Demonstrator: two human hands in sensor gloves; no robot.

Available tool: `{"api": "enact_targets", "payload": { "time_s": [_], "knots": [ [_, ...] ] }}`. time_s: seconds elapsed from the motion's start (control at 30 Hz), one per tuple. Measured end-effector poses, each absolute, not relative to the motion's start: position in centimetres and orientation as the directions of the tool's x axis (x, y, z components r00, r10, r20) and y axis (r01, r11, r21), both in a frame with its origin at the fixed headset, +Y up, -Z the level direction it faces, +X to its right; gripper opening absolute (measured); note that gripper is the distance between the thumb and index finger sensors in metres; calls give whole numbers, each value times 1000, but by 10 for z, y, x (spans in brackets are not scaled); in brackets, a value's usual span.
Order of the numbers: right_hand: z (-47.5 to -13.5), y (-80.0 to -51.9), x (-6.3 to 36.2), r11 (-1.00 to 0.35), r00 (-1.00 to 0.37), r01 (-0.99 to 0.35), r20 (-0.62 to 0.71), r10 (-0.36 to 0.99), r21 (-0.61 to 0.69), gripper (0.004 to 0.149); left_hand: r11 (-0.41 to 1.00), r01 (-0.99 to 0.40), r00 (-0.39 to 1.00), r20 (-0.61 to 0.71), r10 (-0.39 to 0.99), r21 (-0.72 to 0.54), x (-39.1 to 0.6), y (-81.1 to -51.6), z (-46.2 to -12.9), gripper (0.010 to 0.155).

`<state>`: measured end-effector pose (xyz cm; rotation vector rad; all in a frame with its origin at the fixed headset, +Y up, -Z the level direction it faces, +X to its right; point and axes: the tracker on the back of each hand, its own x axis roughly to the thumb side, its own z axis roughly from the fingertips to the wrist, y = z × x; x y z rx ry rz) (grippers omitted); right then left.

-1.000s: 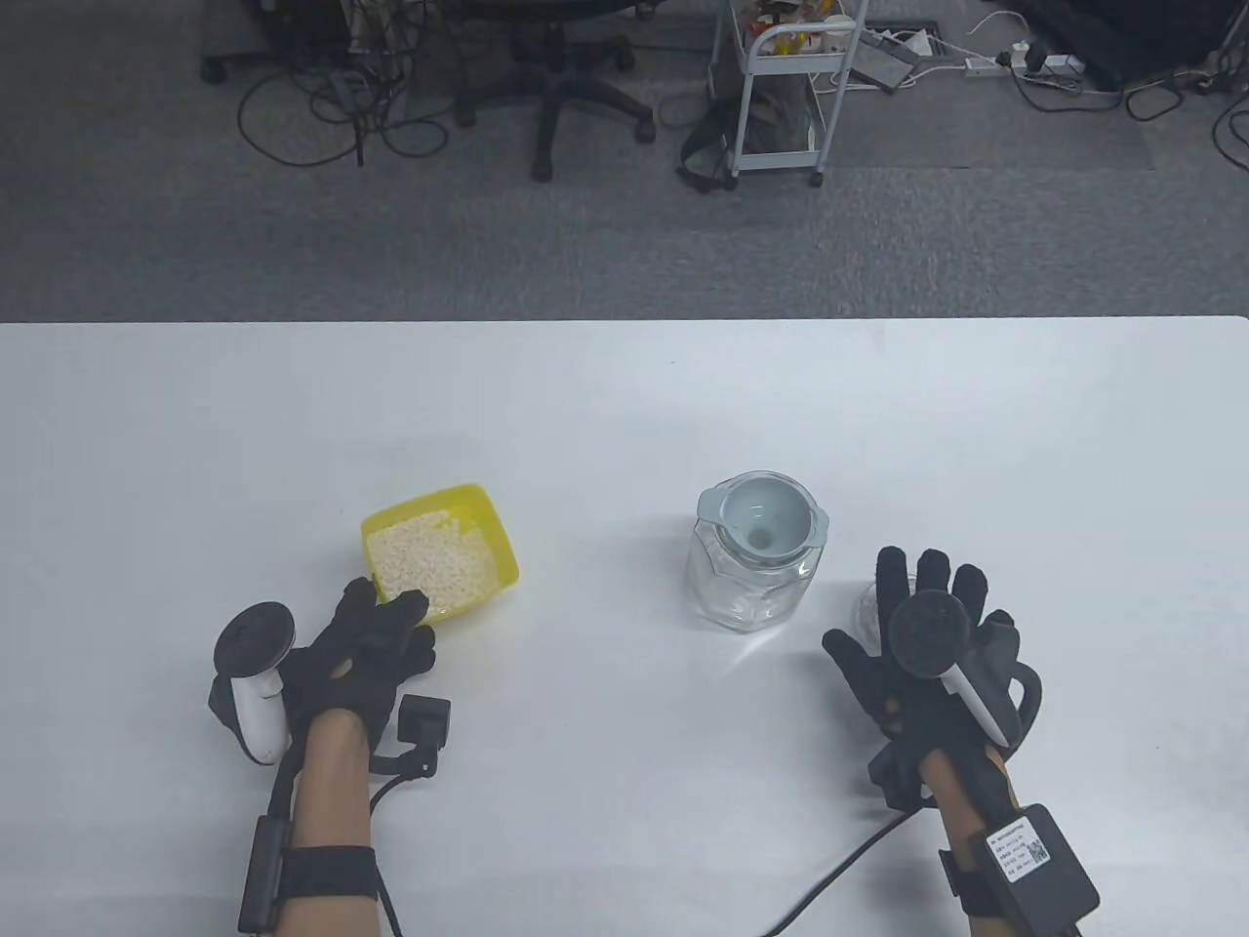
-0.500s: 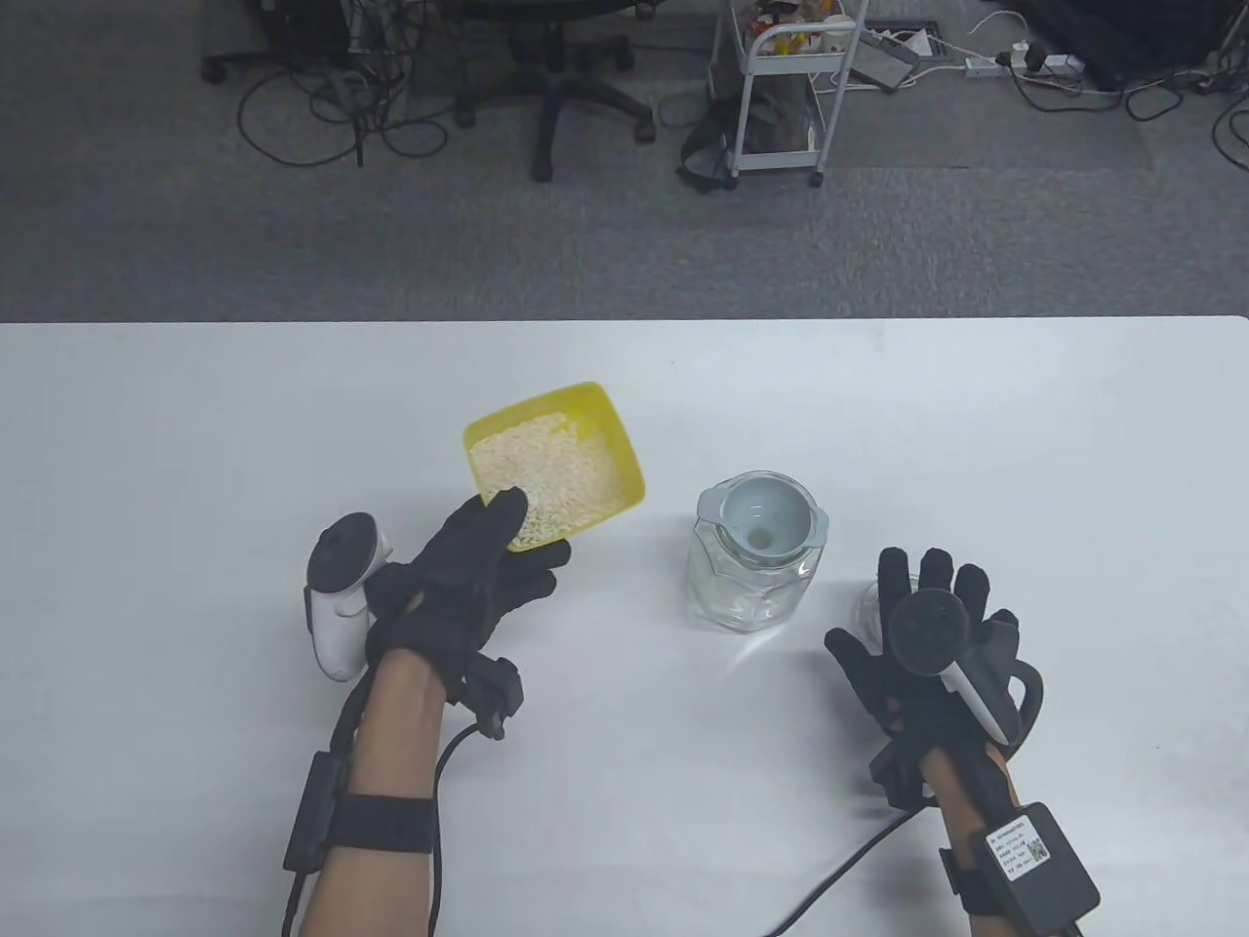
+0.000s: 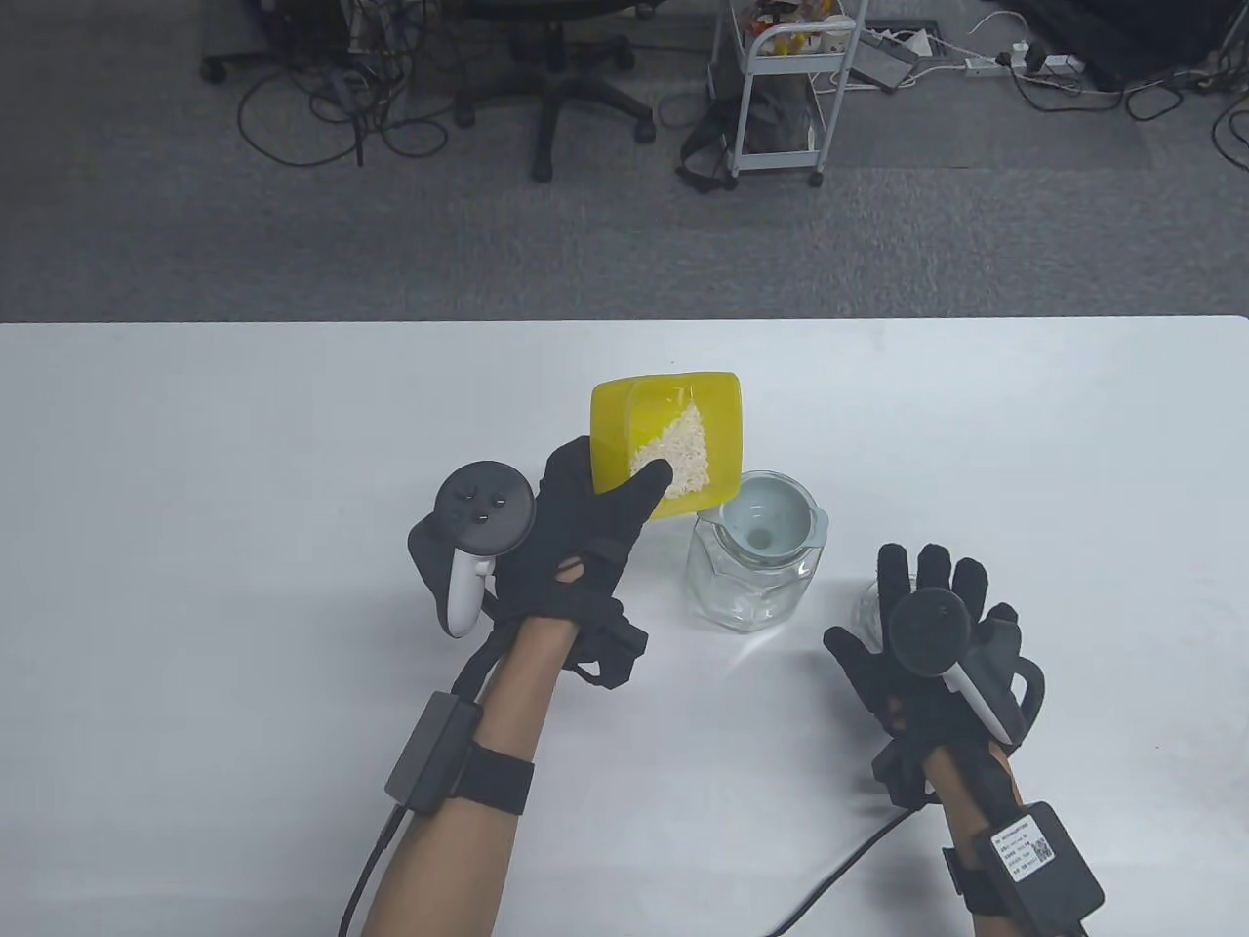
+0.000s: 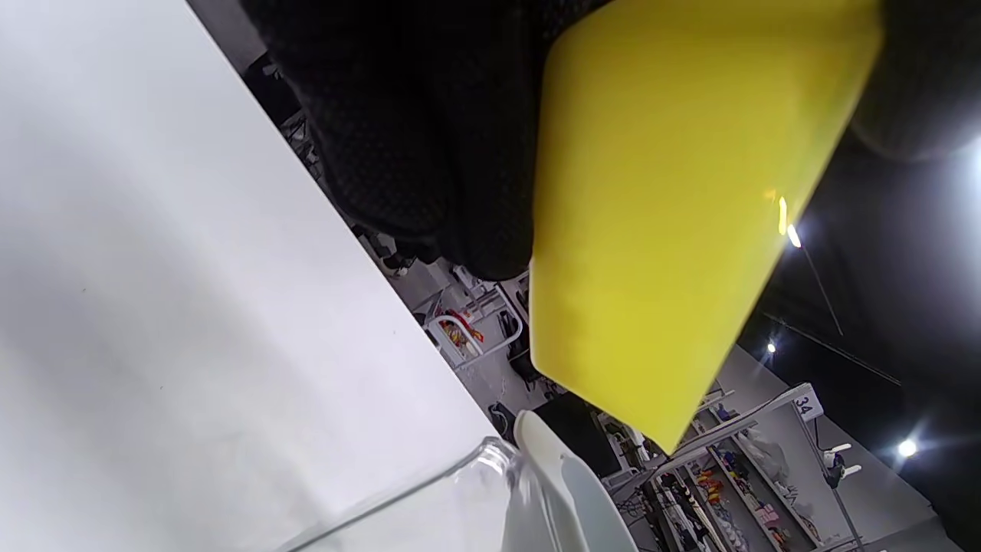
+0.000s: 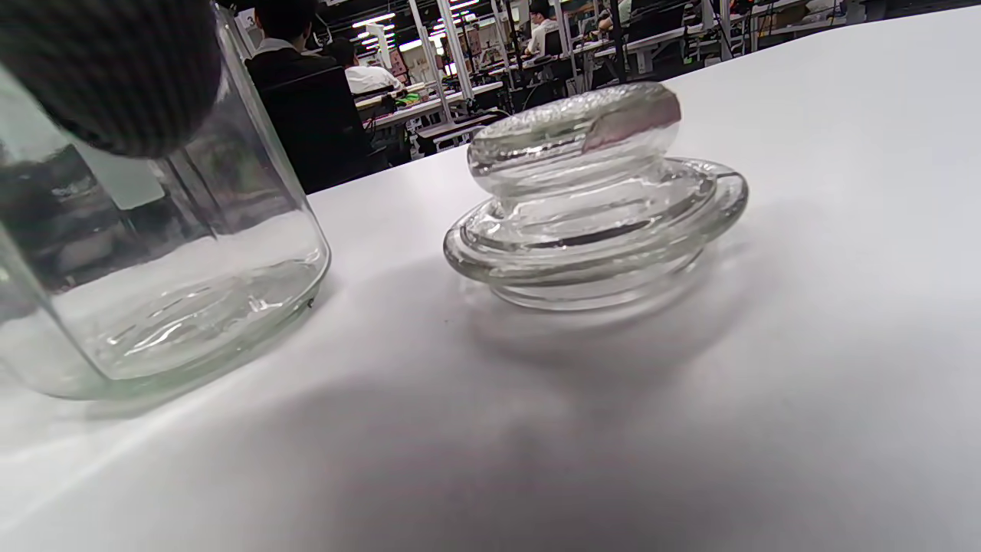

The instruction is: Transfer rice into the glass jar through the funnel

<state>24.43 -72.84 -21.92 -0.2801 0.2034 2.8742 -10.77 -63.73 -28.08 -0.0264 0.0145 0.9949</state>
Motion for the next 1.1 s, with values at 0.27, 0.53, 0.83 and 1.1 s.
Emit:
{"api": "enact_targets", "payload": {
  "time_s": [0.27, 0.53, 0.83, 1.1],
  "knots": [
    [-219, -729, 242, -962, -955, -246, -201, 219, 120, 93, 644, -764, 645, 71, 761, 36, -85, -631, -276, 95],
    [-219, -729, 241, -963, -957, -240, -198, 214, 121, 93, 709, -699, 715, 112, 690, 93, -69, -625, -273, 94],
    [-219, -729, 240, -964, -957, -238, -194, 213, 116, 93, 788, -587, 809, 176, 561, 188, -51, -615, -266, 93],
    [-219, -730, 240, -965, -958, -237, -189, 214, 113, 93, 802, -557, 830, 167, 532, 215, -48, -614, -265, 93]
  ]
}}
